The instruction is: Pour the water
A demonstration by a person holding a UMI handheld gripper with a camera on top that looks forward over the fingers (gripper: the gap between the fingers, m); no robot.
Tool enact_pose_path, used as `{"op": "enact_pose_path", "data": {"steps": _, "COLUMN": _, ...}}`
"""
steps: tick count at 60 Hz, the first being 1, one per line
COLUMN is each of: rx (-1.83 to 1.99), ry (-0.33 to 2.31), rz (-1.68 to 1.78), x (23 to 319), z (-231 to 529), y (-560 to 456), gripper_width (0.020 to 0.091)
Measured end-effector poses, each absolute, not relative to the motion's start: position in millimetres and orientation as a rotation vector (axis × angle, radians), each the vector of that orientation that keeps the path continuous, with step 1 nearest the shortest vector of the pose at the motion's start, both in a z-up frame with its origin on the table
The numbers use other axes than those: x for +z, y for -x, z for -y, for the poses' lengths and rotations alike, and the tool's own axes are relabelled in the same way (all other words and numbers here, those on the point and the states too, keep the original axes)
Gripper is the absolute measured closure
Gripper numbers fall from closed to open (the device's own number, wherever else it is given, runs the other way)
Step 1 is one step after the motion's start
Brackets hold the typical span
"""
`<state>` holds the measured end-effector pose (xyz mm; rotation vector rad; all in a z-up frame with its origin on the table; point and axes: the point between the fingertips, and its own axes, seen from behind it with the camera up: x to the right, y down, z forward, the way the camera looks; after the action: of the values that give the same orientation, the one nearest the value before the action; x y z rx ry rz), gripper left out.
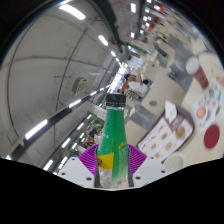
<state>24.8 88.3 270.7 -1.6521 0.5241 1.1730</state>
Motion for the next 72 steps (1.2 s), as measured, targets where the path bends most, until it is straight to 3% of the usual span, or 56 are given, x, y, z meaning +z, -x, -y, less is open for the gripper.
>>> {"op": "enact_pose_path", "data": {"steps": 6, "rx": 0.649, "ry": 1.619, "rz": -0.174, "x": 304, "z": -98, "y": -105, "gripper_width": 0.0728}}
{"op": "enact_pose_path", "data": {"steps": 12, "rx": 0.262, "ry": 1.597, "rz": 0.017, "x": 281, "z": -102, "y": -170, "gripper_width": 0.0729}}
{"op": "enact_pose_path", "data": {"steps": 21, "rx": 0.059, "ry": 1.670, "rz": 0.182, "x": 178, "z": -110, "y": -212, "gripper_width": 0.0728}}
{"op": "enact_pose_path", "data": {"steps": 37, "rx": 0.127, "ry": 1.802, "rz": 0.257, "x": 79, "z": -117, "y": -200, "gripper_width": 0.0716}}
{"op": "enact_pose_path", "data": {"steps": 39, "rx": 0.126, "ry": 1.757, "rz": 0.255, "x": 89, "z": -117, "y": -199, "gripper_width": 0.0720}}
{"op": "enact_pose_path", "data": {"steps": 53, "rx": 0.092, "ry": 1.749, "rz": 0.212, "x": 84, "z": -112, "y": -204, "gripper_width": 0.0723}}
{"op": "enact_pose_path", "data": {"steps": 55, "rx": 0.095, "ry": 1.753, "rz": 0.202, "x": 85, "z": -111, "y": -205, "gripper_width": 0.0705}}
{"op": "enact_pose_path", "data": {"steps": 64, "rx": 0.126, "ry": 1.887, "rz": 0.186, "x": 70, "z": -108, "y": -202, "gripper_width": 0.0505}}
{"op": "enact_pose_path", "data": {"steps": 72, "rx": 0.189, "ry": 1.986, "rz": 0.128, "x": 67, "z": -89, "y": -199, "gripper_width": 0.0237}}
